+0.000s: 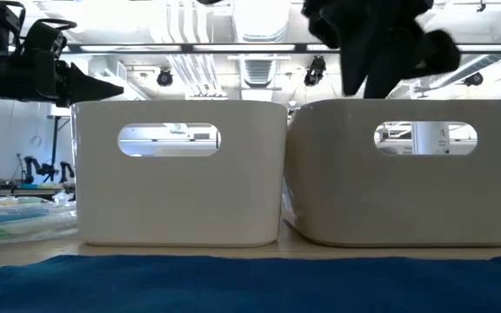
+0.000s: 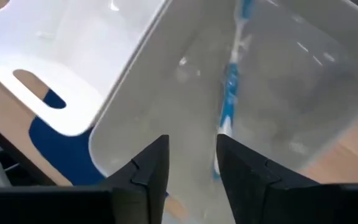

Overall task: Pick & Place Toothbrushes
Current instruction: Put the orange toothbrush into the black bin

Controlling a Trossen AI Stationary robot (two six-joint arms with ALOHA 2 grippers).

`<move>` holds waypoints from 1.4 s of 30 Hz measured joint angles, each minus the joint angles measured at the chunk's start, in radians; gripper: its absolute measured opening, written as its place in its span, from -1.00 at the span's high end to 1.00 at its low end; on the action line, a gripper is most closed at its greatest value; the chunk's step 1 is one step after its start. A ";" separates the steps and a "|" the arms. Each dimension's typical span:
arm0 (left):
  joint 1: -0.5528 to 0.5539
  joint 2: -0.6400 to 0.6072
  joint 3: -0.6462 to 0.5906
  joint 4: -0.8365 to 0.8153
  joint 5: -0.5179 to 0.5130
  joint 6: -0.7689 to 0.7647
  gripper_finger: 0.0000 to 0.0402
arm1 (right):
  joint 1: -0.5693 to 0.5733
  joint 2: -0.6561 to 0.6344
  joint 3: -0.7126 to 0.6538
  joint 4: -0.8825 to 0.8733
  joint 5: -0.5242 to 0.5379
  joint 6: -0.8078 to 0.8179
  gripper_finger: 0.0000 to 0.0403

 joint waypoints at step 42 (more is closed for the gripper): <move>0.000 0.006 0.000 0.005 -0.001 0.000 0.92 | 0.237 -0.099 -0.286 -0.330 -0.017 0.773 0.12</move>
